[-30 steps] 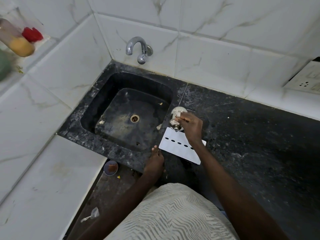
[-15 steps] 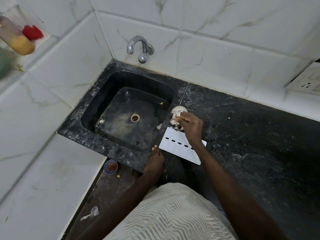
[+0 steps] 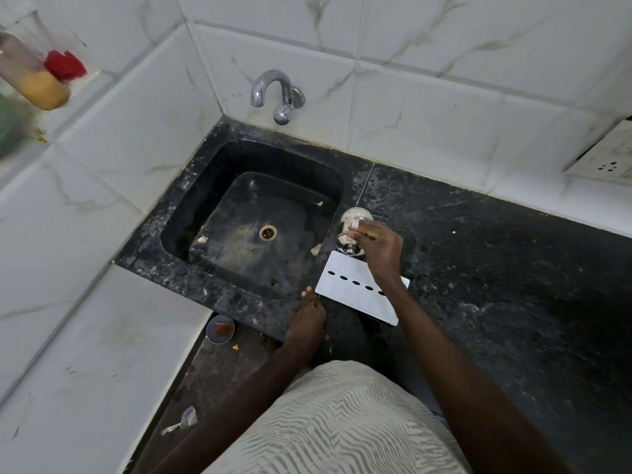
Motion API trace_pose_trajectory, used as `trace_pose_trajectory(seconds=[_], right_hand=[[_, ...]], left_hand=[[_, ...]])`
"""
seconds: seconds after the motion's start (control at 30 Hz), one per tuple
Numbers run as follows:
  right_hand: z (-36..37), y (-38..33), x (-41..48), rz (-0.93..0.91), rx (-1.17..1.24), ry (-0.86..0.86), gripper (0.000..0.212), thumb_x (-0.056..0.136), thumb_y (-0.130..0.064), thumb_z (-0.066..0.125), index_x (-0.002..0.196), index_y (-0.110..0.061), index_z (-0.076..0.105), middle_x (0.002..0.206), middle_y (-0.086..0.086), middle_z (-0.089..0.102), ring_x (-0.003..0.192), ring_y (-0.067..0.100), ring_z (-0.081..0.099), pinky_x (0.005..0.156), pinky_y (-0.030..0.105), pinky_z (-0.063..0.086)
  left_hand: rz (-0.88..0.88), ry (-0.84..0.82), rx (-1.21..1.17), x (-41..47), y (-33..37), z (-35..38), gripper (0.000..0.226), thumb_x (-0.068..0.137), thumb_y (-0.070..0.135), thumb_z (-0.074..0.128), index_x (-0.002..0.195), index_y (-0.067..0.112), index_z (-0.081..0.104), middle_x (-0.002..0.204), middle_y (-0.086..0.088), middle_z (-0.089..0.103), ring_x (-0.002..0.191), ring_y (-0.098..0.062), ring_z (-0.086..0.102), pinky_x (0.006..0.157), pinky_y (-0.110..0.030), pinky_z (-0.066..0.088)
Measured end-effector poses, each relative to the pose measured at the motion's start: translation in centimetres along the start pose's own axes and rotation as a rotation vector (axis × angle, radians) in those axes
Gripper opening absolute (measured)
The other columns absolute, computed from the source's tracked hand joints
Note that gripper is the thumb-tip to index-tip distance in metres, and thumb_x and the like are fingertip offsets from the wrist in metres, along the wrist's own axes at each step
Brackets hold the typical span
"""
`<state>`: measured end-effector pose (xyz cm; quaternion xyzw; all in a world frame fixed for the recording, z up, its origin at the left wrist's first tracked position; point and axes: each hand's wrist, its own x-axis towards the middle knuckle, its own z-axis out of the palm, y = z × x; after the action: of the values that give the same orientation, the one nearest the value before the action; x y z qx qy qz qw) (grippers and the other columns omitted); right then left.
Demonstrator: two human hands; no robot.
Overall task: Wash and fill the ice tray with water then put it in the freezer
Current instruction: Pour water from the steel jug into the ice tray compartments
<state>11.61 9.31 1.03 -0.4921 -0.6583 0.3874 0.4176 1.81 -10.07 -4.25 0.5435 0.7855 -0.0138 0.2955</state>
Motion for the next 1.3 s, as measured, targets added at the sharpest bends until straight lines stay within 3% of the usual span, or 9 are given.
trace_pose_trajectory(seconds=[0.1, 0.33, 0.43, 0.57, 1.3], right_hand=[[0.1, -0.1, 0.1, 0.042, 0.034, -0.009, 0.022, 0.076, -0.003, 0.087, 0.097, -0.007, 0.082, 0.099, 0.006, 0.079, 0.095, 0.019, 0.075, 0.089, 0.044, 0.06], [1.0, -1.2, 0.3, 0.082, 0.08, -0.026, 0.018, 0.077, -0.005, 0.086, 0.094, -0.007, 0.082, 0.09, -0.004, 0.076, 0.084, 0.001, 0.071, 0.08, 0.023, 0.056], [1.6, -1.4, 0.2, 0.048, 0.044, -0.052, 0.019, 0.076, -0.004, 0.086, 0.094, -0.009, 0.083, 0.091, -0.006, 0.076, 0.088, 0.008, 0.072, 0.084, 0.029, 0.058], [2.2, -1.4, 0.0, -0.016, -0.003, -0.06, 0.02, 0.076, -0.002, 0.086, 0.095, -0.007, 0.083, 0.098, 0.007, 0.078, 0.093, 0.022, 0.073, 0.088, 0.039, 0.059], [2.9, -0.7, 0.5, -0.092, -0.036, -0.028, 0.018, 0.074, -0.004, 0.088, 0.091, -0.004, 0.083, 0.097, 0.012, 0.078, 0.089, 0.023, 0.074, 0.085, 0.039, 0.061]], left_hand=[[0.0, -0.005, 0.009, 0.0, 0.0, 0.0, 0.1, 0.092, 0.017, 0.072, 0.159, -0.009, 0.002, 0.168, -0.027, -0.003, 0.158, -0.037, 0.005, 0.127, -0.04, 0.015], [0.004, 0.002, -0.004, 0.1, -0.1, 0.0, 0.095, 0.093, 0.01, 0.068, 0.158, -0.01, 0.001, 0.168, -0.028, -0.004, 0.158, -0.038, 0.003, 0.127, -0.04, 0.016], [0.008, -0.004, 0.001, 0.0, 0.1, -0.2, 0.099, 0.091, 0.011, 0.071, 0.159, -0.009, 0.001, 0.168, -0.027, -0.005, 0.158, -0.038, 0.004, 0.125, -0.042, 0.02], [0.012, 0.01, 0.006, 0.0, -0.1, 0.1, 0.093, 0.093, 0.007, 0.066, 0.158, -0.009, 0.001, 0.167, -0.029, -0.003, 0.158, -0.038, 0.005, 0.126, -0.041, 0.018], [0.002, -0.011, 0.0, -0.1, 0.1, -0.4, 0.096, 0.092, 0.009, 0.068, 0.158, -0.01, 0.001, 0.167, -0.029, -0.005, 0.158, -0.039, 0.001, 0.128, -0.04, 0.014]])
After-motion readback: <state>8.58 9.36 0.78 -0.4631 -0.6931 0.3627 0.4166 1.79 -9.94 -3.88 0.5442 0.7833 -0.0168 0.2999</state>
